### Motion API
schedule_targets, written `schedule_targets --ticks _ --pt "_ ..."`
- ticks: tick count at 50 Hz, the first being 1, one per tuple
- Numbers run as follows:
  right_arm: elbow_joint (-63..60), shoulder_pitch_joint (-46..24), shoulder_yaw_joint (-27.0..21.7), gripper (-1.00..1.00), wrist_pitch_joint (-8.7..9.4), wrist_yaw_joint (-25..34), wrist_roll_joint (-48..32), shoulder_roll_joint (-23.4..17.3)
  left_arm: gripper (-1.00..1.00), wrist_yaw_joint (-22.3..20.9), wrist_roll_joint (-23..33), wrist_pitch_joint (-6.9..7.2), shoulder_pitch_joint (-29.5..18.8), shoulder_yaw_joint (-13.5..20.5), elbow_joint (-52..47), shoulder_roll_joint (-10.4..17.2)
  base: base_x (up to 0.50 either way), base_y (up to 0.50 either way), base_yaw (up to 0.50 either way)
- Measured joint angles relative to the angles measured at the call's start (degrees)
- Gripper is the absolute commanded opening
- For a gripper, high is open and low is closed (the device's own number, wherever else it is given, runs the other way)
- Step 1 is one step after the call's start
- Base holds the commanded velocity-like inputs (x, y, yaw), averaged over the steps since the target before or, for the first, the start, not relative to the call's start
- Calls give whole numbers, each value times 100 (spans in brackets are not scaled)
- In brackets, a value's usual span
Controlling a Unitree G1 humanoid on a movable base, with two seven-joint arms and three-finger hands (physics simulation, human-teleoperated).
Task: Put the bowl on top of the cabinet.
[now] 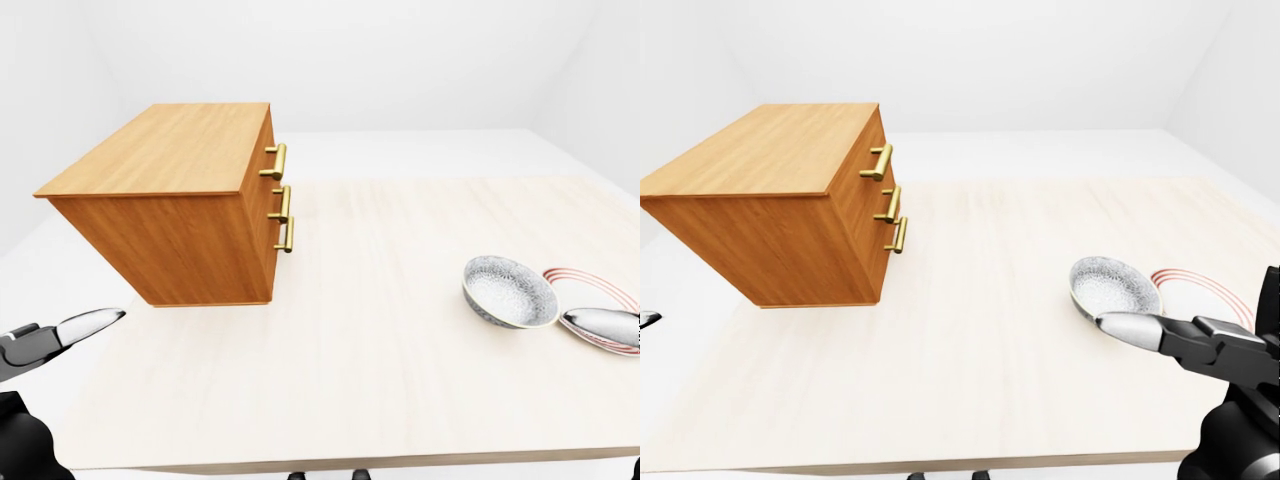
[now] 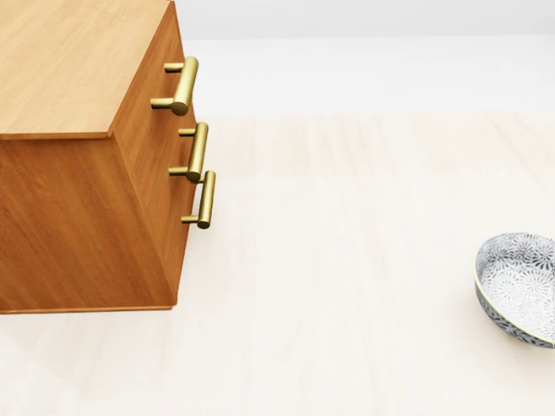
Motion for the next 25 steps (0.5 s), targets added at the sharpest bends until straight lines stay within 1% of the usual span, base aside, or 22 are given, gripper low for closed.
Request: schedule_targets --ticks 11,25 --pt "15 -10 29 100 0 6 -29 7 100 -7 9 0 -4 -9 16 2 3 48 0" --pt "62 -1 76 100 0 3 -100 22 100 -17 41 0 0 -39 43 -11 0 0 0"
